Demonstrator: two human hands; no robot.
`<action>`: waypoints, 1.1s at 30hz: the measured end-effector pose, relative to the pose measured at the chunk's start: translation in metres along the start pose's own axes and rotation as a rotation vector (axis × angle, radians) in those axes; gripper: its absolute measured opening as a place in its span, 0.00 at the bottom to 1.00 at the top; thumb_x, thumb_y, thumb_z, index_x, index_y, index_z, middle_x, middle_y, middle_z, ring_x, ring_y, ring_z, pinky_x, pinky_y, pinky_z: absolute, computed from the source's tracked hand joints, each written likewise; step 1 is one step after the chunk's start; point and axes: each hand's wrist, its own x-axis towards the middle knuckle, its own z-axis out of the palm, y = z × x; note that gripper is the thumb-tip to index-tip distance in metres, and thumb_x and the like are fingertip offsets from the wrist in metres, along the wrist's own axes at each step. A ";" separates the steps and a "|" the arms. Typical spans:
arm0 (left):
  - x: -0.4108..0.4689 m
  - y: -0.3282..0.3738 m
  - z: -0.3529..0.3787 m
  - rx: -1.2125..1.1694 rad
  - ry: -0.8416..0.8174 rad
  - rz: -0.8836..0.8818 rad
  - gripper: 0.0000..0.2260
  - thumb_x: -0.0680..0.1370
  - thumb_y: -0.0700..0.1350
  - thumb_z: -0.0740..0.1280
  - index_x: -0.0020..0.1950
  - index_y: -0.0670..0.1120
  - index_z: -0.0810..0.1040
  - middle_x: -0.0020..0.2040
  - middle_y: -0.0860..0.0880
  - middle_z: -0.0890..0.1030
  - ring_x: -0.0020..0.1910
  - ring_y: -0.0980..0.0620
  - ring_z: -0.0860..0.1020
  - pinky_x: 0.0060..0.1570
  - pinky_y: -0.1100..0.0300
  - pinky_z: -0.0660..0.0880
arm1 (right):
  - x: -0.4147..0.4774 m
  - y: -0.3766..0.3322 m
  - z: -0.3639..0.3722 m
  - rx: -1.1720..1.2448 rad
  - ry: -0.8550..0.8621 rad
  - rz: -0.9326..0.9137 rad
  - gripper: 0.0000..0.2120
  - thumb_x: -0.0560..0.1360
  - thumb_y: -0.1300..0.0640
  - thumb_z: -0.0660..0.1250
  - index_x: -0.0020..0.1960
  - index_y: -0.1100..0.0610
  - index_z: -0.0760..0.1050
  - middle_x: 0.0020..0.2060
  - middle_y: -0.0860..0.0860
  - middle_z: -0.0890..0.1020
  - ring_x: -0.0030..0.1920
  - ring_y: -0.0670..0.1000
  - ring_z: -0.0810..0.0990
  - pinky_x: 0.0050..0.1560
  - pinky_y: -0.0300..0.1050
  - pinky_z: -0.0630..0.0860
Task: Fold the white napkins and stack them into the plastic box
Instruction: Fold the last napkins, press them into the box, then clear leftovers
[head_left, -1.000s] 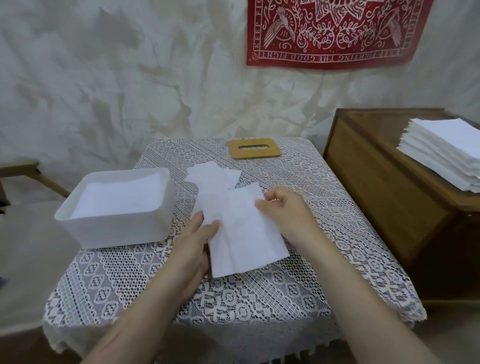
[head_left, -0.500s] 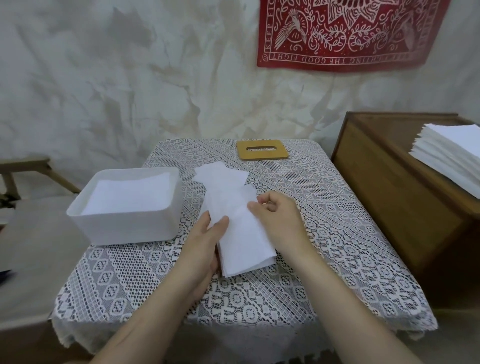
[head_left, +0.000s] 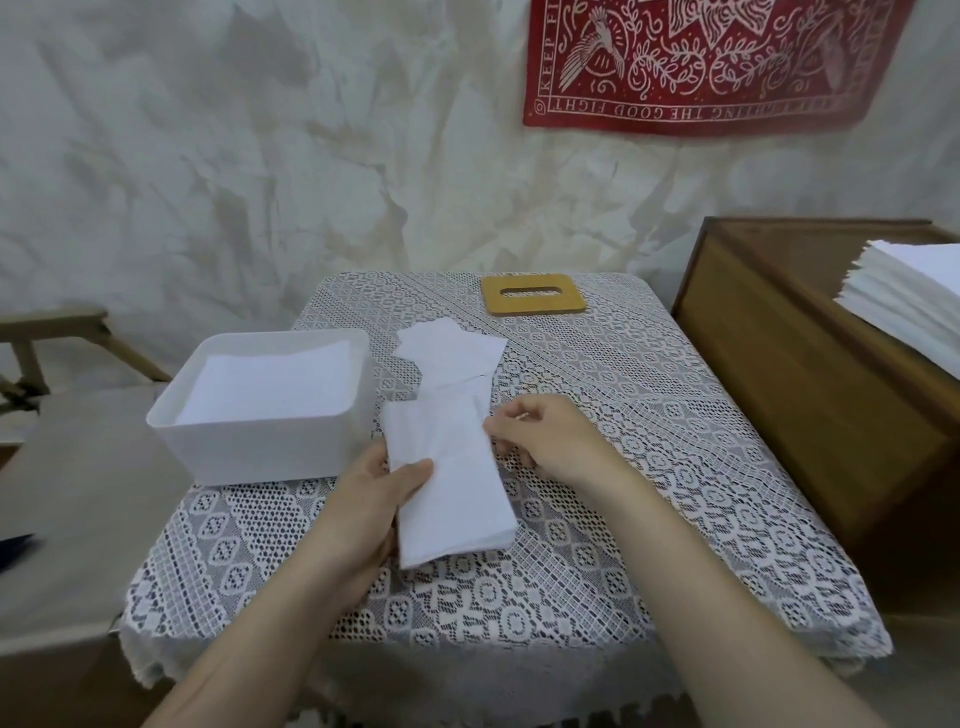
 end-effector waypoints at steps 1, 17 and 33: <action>-0.002 0.001 -0.005 0.011 0.007 -0.006 0.14 0.82 0.37 0.66 0.67 0.46 0.76 0.55 0.45 0.87 0.52 0.44 0.86 0.46 0.49 0.84 | 0.010 0.002 -0.001 -0.027 0.046 -0.009 0.04 0.78 0.54 0.72 0.46 0.54 0.82 0.36 0.47 0.84 0.31 0.46 0.74 0.35 0.41 0.69; -0.005 0.009 -0.024 0.063 -0.076 -0.077 0.15 0.83 0.36 0.63 0.66 0.50 0.78 0.56 0.47 0.87 0.54 0.45 0.87 0.47 0.52 0.84 | 0.161 -0.025 0.021 -0.639 0.204 0.025 0.09 0.76 0.55 0.71 0.52 0.59 0.80 0.47 0.54 0.85 0.49 0.57 0.82 0.42 0.45 0.74; -0.005 0.016 -0.015 0.109 -0.044 -0.100 0.14 0.83 0.36 0.63 0.65 0.48 0.78 0.55 0.46 0.88 0.54 0.45 0.86 0.54 0.48 0.82 | 0.169 -0.031 0.008 -0.736 0.103 0.040 0.10 0.73 0.58 0.69 0.36 0.55 0.69 0.34 0.52 0.74 0.40 0.55 0.76 0.34 0.43 0.66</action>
